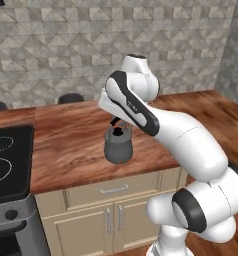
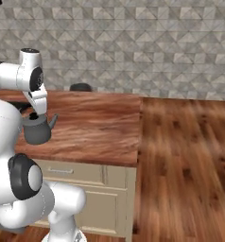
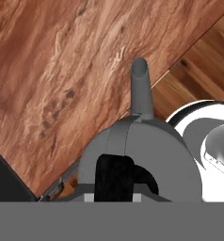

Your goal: The kettle is done boiling. Turn off the stove, then wait for 300 timesteps before moving the kettle to the dining table.

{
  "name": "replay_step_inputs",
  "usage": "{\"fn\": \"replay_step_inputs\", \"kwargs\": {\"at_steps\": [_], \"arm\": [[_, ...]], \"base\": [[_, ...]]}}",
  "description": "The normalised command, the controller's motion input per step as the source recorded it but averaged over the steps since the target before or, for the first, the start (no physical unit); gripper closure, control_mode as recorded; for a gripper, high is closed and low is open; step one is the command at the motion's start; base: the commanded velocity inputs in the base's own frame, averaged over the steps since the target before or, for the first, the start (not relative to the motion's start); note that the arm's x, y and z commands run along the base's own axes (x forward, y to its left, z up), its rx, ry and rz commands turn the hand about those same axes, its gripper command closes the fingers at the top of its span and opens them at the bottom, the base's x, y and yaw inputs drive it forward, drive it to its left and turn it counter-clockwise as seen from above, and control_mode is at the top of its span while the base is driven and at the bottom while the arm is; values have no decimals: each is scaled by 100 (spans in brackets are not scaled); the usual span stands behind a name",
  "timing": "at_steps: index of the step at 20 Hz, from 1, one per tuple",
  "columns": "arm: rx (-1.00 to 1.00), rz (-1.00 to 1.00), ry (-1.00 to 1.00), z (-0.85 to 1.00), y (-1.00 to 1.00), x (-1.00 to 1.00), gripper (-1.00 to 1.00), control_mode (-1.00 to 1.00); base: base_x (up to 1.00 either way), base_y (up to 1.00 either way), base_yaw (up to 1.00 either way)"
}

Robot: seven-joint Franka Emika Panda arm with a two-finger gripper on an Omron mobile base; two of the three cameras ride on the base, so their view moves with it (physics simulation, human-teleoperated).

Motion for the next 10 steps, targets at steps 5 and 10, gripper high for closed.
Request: {"fn": "replay_step_inputs", "kwargs": {"at_steps": [5,10], "arm": [[0,0,0,0,0,0,100,100],[0,0,0,0,0,0,100,100]], "base": [[0,-78,0],[0,-86,0]]}}
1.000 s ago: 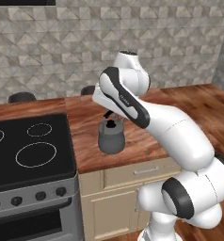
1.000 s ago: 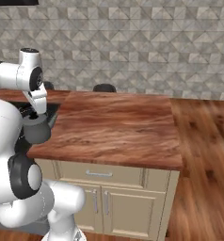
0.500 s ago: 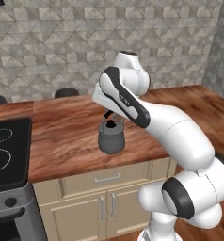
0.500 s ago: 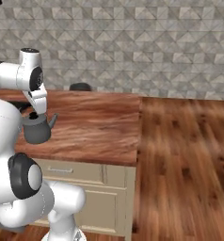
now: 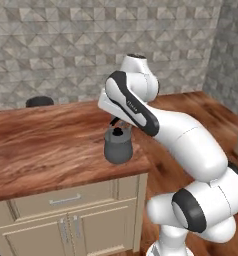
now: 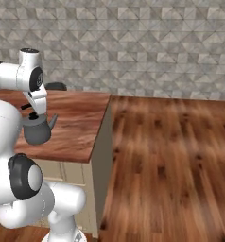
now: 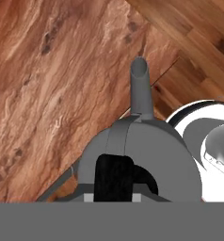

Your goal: The kettle is done boiling. Turn off the stove, then wait for 300 timesteps before moving the kettle to the dining table.

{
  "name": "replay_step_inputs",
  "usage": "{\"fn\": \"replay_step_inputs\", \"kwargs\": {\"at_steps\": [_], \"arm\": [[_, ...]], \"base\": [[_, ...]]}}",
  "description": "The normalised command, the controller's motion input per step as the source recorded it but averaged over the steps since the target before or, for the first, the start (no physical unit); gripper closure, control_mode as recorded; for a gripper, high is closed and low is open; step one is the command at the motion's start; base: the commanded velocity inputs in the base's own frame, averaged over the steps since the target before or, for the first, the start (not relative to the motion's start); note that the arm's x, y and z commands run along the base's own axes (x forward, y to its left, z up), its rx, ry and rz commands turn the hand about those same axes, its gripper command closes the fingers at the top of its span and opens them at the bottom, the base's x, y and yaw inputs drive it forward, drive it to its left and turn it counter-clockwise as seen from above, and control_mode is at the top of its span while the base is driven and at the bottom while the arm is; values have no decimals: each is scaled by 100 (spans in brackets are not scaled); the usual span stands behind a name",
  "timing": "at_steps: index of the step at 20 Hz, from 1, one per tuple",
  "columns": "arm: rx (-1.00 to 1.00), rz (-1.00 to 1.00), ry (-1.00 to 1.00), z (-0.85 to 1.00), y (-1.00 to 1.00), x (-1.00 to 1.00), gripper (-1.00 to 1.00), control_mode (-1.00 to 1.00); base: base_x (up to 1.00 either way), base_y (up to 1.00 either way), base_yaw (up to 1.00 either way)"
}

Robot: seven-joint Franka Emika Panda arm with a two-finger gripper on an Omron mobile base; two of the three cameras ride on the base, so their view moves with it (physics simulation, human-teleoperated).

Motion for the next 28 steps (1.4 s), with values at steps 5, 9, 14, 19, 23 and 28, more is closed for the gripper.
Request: {"fn": "replay_step_inputs", "kwargs": {"at_steps": [5,9,14,19,23,28], "arm": [[0,0,0,0,0,0,100,100],[0,0,0,0,0,0,100,100],[0,0,0,0,0,0,100,100],[0,0,0,0,0,0,100,100],[0,0,0,0,0,0,100,100],[0,0,0,0,0,0,100,100]], "base": [[0,-79,0],[0,-76,0],[6,-78,3],[17,-77,10],[47,-74,20],[76,-49,21]]}}
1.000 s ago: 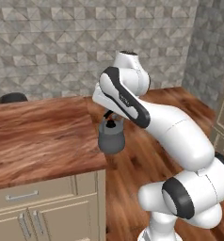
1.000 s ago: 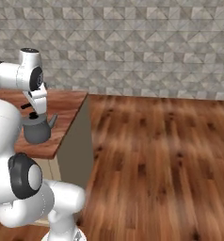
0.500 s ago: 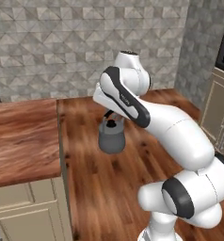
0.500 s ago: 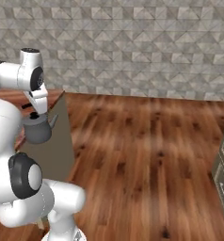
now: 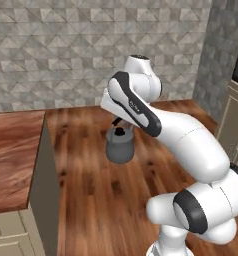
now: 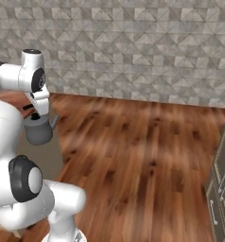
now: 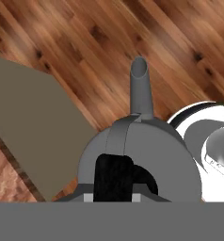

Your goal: The kettle is done boiling. Turn off the stove, then wait for 300 timesteps before moving the kettle to the dining table.

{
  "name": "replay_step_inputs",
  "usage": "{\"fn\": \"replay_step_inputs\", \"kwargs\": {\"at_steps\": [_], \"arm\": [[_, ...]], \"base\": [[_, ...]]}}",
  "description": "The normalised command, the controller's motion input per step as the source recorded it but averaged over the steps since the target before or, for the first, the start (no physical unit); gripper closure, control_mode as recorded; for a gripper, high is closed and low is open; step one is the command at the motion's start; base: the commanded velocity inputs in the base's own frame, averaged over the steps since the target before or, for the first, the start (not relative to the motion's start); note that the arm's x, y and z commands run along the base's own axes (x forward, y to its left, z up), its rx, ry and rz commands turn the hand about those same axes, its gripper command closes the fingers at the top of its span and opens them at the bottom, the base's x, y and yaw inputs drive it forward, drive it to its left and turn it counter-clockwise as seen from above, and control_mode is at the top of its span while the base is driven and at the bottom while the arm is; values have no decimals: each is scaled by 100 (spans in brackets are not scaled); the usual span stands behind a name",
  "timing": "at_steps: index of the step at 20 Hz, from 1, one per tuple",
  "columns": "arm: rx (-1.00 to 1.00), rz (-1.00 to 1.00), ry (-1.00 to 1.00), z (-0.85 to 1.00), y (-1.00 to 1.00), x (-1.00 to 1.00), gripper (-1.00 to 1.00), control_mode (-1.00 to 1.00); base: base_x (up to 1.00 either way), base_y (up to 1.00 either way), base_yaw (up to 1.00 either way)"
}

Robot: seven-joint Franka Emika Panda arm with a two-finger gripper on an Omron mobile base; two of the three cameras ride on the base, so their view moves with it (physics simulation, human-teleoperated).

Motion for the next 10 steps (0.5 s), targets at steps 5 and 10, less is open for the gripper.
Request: {"fn": "replay_step_inputs", "kwargs": {"at_steps": [5,10], "arm": [[0,0,0,0,0,0,100,100],[0,0,0,0,0,0,100,100]], "base": [[88,-36,19],[90,-32,20]]}}
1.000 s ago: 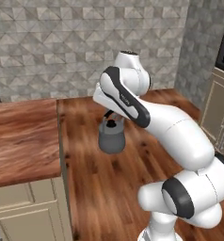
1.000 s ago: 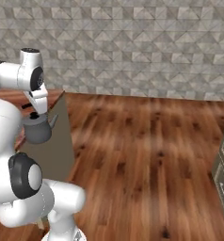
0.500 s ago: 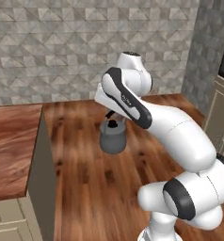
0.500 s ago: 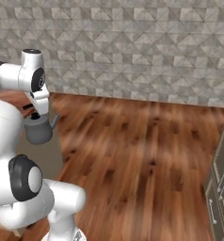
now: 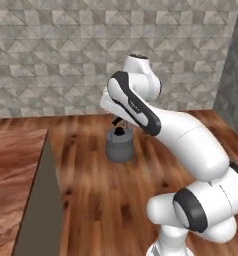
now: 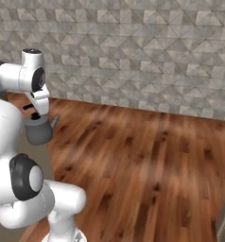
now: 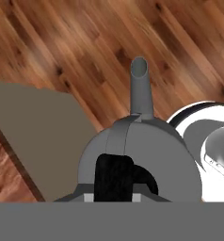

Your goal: The kettle is done boiling. Turn off the stove, then wait for 300 timesteps before moving the kettle to the dining table.

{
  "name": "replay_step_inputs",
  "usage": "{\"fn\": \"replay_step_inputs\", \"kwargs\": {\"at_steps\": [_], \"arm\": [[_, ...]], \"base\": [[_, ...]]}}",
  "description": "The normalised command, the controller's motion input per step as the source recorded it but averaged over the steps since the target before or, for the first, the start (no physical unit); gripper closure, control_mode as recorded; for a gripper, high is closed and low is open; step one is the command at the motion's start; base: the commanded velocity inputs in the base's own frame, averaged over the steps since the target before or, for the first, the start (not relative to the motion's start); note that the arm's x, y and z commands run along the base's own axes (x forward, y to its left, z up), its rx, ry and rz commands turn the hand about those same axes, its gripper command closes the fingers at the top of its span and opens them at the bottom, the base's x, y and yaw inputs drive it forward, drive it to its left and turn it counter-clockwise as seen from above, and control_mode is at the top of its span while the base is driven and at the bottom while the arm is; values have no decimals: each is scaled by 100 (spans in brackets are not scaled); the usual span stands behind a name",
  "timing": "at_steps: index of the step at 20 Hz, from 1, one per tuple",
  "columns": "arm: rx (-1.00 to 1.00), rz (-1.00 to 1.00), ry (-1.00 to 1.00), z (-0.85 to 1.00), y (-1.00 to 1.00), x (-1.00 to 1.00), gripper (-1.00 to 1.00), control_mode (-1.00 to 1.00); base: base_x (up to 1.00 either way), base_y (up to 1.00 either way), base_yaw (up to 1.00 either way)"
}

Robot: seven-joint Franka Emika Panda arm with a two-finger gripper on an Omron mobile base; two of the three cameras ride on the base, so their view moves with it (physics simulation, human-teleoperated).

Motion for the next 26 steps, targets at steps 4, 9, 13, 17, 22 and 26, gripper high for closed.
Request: {"fn": "replay_step_inputs", "kwargs": {"at_steps": [4,9,13,17,22,26], "arm": [[0,0,0,0,0,0,100,100],[0,0,0,0,0,0,100,100],[0,0,0,0,0,0,100,100],[0,0,0,0,0,0,100,100],[0,0,0,0,0,0,100,100],[0,0,0,0,0,0,100,100]], "base": [[76,-32,27],[73,-26,32],[67,-25,36],[63,-26,40],[53,-35,40],[40,-42,42]]}}
